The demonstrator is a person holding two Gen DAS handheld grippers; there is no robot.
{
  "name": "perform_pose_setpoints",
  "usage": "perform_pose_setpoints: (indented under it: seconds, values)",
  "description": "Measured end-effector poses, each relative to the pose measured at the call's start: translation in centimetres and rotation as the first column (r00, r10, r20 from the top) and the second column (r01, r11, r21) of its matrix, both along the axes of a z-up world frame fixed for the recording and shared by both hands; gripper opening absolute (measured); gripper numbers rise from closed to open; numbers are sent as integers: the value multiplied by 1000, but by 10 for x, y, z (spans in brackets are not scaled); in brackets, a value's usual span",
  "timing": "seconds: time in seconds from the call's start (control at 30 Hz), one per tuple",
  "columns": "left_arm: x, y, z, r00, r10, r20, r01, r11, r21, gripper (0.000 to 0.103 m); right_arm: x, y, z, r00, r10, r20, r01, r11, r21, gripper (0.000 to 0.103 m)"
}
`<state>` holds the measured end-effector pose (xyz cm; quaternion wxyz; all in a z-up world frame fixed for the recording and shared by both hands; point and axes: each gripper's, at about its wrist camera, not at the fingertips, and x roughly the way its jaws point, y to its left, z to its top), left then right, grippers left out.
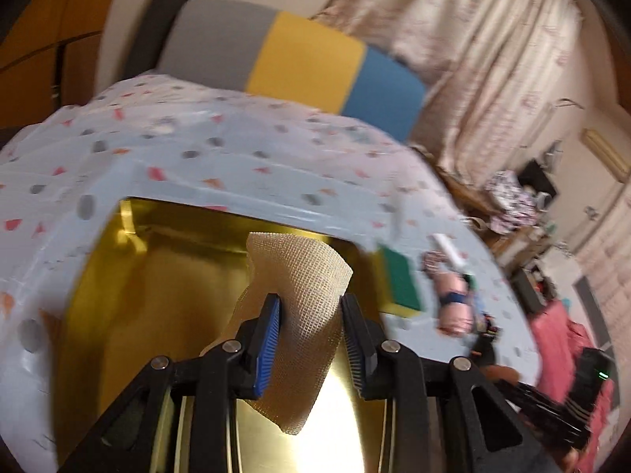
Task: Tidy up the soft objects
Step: 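Carry the beige cloth into the gold tray and open the left tool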
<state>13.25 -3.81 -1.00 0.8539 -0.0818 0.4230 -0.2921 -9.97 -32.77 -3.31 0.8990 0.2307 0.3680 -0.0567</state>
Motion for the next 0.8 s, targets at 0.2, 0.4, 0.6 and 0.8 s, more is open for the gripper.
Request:
perform_pose_setpoints:
  seconds: [0.2, 0.4, 0.6, 0.8]
  values:
    - [38, 26, -23, 995, 96, -35, -92, 990, 105, 33, 8, 15, 14, 1000, 23, 19, -22, 999, -26, 42]
    - [59, 31, -29, 988, 155, 4, -153, 972, 176, 41, 15, 28, 24, 999, 37, 25, -36, 998, -51, 42]
    - [57, 33, -24, 983, 181, 40, -185, 961, 203, 48, 20, 41, 30, 997, 68, 27, -66, 996, -63, 42]
    - [17, 39, -6, 985, 156, 72, -164, 979, 125, 48, 36, 56, 43, 991, 124, 45, -120, 989, -88, 42]
